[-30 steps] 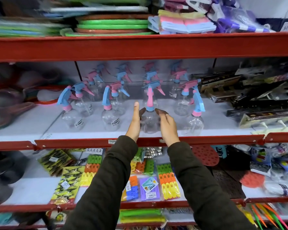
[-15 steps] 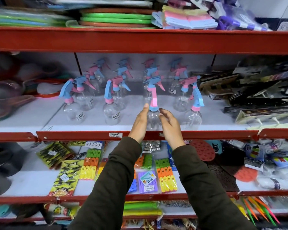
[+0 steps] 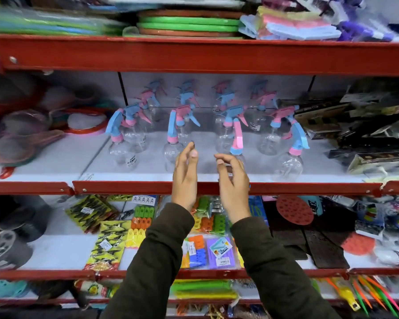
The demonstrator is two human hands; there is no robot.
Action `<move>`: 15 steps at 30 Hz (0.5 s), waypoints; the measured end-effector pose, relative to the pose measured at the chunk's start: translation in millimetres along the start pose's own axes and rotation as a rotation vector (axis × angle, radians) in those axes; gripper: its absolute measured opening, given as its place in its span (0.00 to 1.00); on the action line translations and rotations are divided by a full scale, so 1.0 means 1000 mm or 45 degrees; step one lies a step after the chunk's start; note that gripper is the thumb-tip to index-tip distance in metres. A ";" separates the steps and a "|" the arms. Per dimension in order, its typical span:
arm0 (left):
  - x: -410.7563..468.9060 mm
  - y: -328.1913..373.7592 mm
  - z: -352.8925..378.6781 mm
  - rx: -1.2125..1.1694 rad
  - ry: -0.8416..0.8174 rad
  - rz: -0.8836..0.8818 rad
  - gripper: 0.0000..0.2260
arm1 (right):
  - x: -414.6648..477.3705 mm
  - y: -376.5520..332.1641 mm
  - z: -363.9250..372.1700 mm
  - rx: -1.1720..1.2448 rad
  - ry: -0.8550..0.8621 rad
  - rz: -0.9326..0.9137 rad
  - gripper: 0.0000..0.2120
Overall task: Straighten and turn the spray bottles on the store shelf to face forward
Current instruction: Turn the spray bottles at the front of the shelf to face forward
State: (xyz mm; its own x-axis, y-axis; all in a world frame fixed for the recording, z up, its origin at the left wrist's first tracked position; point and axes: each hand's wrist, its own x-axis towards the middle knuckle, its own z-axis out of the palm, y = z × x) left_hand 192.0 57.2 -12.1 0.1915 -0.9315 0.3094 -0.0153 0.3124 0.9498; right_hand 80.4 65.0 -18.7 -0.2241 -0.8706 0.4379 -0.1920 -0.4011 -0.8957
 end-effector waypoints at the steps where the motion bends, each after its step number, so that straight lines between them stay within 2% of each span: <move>1: 0.004 -0.002 -0.010 -0.005 0.045 0.003 0.23 | 0.001 0.000 0.010 0.006 -0.035 0.022 0.10; 5: 0.028 -0.005 -0.044 -0.048 0.180 -0.107 0.28 | 0.011 0.003 0.049 0.022 -0.151 0.138 0.14; 8: 0.052 -0.004 -0.061 -0.141 0.139 -0.295 0.35 | 0.026 0.006 0.076 0.053 -0.180 0.285 0.16; 11: 0.071 -0.005 -0.069 -0.142 -0.016 -0.363 0.31 | 0.040 0.007 0.094 0.113 -0.181 0.432 0.17; 15: 0.078 -0.008 -0.077 -0.124 -0.151 -0.431 0.23 | 0.041 0.007 0.105 0.166 -0.174 0.461 0.16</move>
State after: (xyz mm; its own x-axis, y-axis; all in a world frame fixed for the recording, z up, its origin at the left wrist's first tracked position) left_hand 283.0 -3.2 0.8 0.0543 -0.9984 -0.0127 0.1243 -0.0059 0.9922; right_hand 170.2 -3.5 -14.7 -0.1242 -0.9885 0.0859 0.0008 -0.0866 -0.9962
